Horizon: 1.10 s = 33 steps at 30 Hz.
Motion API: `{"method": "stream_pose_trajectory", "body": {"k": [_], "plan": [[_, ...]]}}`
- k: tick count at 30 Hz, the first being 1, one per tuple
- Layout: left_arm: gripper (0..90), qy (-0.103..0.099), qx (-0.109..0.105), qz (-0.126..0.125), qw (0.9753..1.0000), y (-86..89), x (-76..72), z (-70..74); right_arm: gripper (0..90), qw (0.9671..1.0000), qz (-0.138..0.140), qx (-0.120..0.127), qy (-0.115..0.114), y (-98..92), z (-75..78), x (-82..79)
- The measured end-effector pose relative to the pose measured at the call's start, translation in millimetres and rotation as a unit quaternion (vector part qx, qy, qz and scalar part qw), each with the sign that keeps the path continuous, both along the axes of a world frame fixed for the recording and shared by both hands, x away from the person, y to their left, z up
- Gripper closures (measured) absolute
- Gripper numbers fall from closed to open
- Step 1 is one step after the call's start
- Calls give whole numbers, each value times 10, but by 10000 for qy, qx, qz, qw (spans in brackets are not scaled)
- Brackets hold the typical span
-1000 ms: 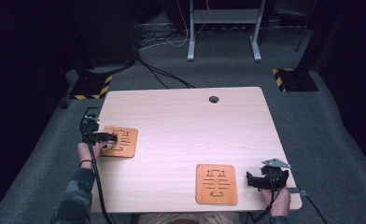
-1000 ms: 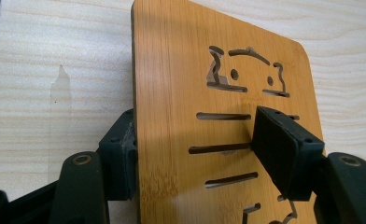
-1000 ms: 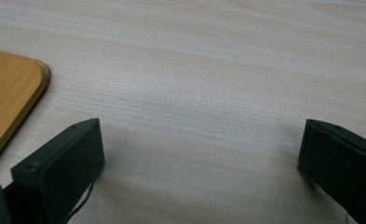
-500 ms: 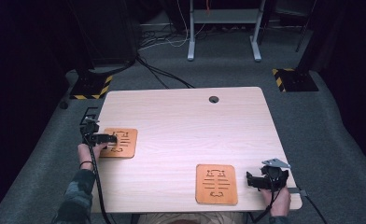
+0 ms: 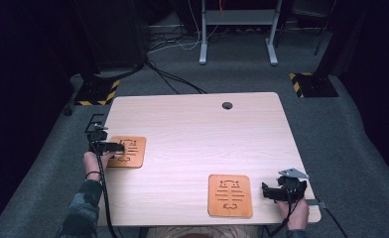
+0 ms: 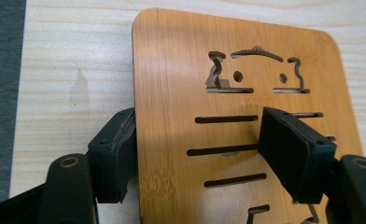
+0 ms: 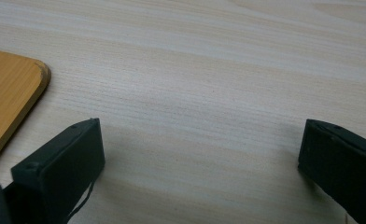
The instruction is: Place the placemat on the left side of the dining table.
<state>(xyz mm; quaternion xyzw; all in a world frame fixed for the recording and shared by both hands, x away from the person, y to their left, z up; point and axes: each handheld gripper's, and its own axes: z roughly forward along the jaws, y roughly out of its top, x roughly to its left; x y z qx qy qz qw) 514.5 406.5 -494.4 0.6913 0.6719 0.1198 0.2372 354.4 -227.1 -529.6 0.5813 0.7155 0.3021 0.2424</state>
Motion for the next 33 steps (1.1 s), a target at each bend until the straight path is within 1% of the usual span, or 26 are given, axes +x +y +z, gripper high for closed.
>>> {"method": "stream_pose_trajectory", "body": {"k": [1,2,5,6,7,8,9,12,13,15,16,17,19,21,22,23,24,25,26,27,28,30,32,33], "plan": [[293,-10,16,13,10000,-6,2,-6,0,10000,1,-1,-1,0,0,0],[292,34,33,43,10000,-20,2,-8,0,10000,3,-2,-1,-1,0,0],[286,13,20,51,10000,-21,2,-14,0,10000,2,-1,-2,0,0,0],[299,73,737,1,9973,-87,5,-14,0,10000,1,-1,-1,0,0,0],[310,26,899,-21,9959,-112,1,-11,0,10000,1,-1,0,0,0,0],[313,22,825,-20,9966,-116,5,-10,0,10000,2,-1,-1,-1,0,0],[296,30,779,-9,9970,-116,8,-11,0,10000,2,0,-1,-1,0,0],[251,5,776,36,9970,-129,12,-33,0,10000,2,0,-2,0,0,0],[240,2,814,22,9967,-125,8,-33,0,10000,0,1,-3,-1,0,-1],[207,-24,738,35,9973,-124,-1,-36,0,10000,8,4,12,-1,1,-1],[184,-5,696,27,9976,-121,-10,-27,0,10000,10,-2,22,-2,2,-2],[174,-61,720,5,9974,-111,-19,-18,0,10000,4,-7,25,-2,3,-2],[148,-134,621,-1,9980,-97,-39,5,0,10000,2,-4,12,-1,2,-2],[136,-161,606,8,9980,-93,-49,16,0,10000,8,-1,22,-2,2,-2],[120,-266,562,-17,9981,-87,-75,42,0,10000,3,-7,20,-1,3,-2],[105,-266,562,-17,9981,-87,-75,42,0,10000,4,-7,20,-1,3,-2],[93,-403,497,-15,9980,-95,-111,72,0,10000,3,-6,23,-1,3,-2],[86,-455,578,-50,9973,-108,-141,86,0,10000,1,-7,22,-1,3,-2],[80,-509,578,-41,9970,-125,-158,85,0,10000,-1,2,-4,0,-1,-1],[68,-522,525,-91,9972,-131,-187,90,0,10000,2,-8,25,-1,4,-3],[61,-630,467,-128,9968,-138,-235,96,0,10000,9,1,22,-1,2,-2],[53,-734,523,-154,9958,-151,-308,99,0,10000,3,-7,20,-1,3,-2],[40,-850,467,-171,9951,-151,-376,99,0,10000,5,3,11,-1,1,-1],[38,-912,495,-180,9944,-153,-424,102,0,10000,2,-7,22,-1,3,-2]]}}
